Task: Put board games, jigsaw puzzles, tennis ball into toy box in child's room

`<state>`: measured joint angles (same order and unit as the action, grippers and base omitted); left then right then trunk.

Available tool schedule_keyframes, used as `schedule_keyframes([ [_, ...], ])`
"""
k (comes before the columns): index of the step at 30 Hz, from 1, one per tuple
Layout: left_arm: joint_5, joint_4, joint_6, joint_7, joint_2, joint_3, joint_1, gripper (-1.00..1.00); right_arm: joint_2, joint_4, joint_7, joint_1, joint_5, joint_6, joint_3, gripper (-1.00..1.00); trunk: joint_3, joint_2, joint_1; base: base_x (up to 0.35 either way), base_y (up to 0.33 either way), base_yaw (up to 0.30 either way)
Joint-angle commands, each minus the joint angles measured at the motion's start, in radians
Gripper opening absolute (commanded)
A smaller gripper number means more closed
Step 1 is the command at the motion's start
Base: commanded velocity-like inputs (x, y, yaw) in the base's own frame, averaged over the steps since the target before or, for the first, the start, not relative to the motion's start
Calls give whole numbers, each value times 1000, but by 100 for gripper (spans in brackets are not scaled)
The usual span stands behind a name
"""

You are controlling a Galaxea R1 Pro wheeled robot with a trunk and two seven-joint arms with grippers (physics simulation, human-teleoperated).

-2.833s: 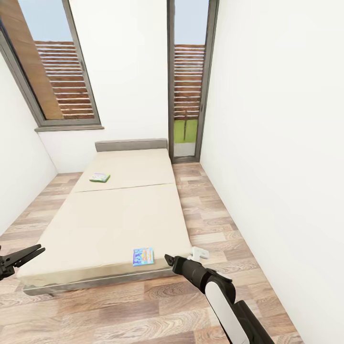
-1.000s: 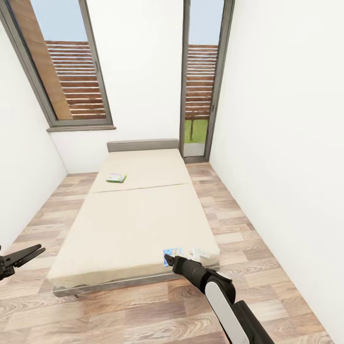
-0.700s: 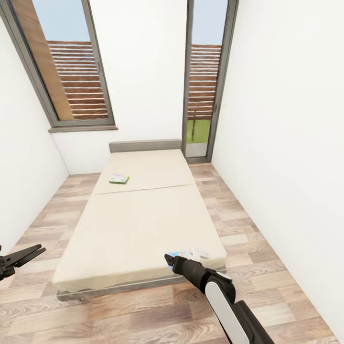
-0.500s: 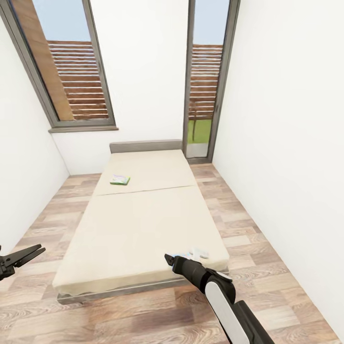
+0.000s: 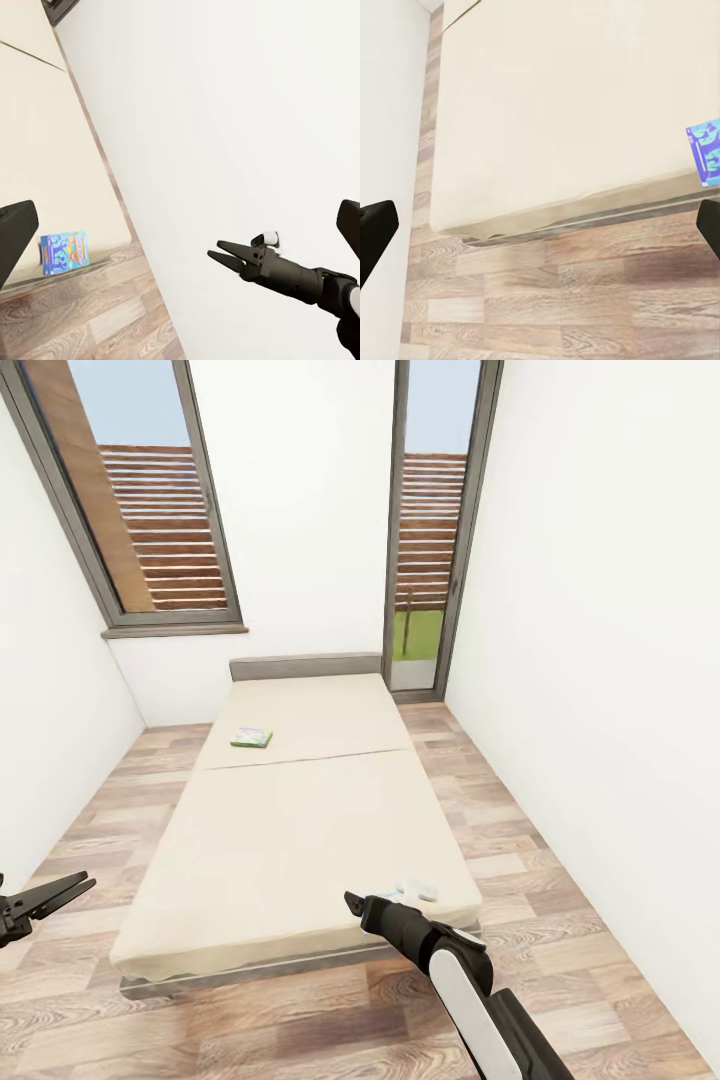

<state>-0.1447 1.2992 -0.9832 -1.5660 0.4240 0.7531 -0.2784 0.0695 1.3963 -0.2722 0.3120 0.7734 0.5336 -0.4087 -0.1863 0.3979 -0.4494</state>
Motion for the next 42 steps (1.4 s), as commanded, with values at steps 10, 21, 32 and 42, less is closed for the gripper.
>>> schedule_keyframes([
  [10, 0, 0, -10, -5, 1, 1, -1, 100, 0, 1, -10, 1, 11, 2, -1, 100, -2, 2, -1, 1, 1, 0],
  [21, -1, 0, -11, -5, 1, 4, -1, 100, 0, 0, -10, 1, 10, 2, -1, 100, -18, 37, -20, 0, 0, 0],
  [32, -1, 0, -17, -5, 1, 4, -1, 100, 1, 0, -10, 1, 9, 0, -1, 100, -52, 114, -62, 0, 0, 0],
  [42, 0, 1, -27, -5, 4, 6, -2, 100, 0, -1, -9, 1, 10, 2, 1, 100, -84, 184, -100, 0, 0, 0],
])
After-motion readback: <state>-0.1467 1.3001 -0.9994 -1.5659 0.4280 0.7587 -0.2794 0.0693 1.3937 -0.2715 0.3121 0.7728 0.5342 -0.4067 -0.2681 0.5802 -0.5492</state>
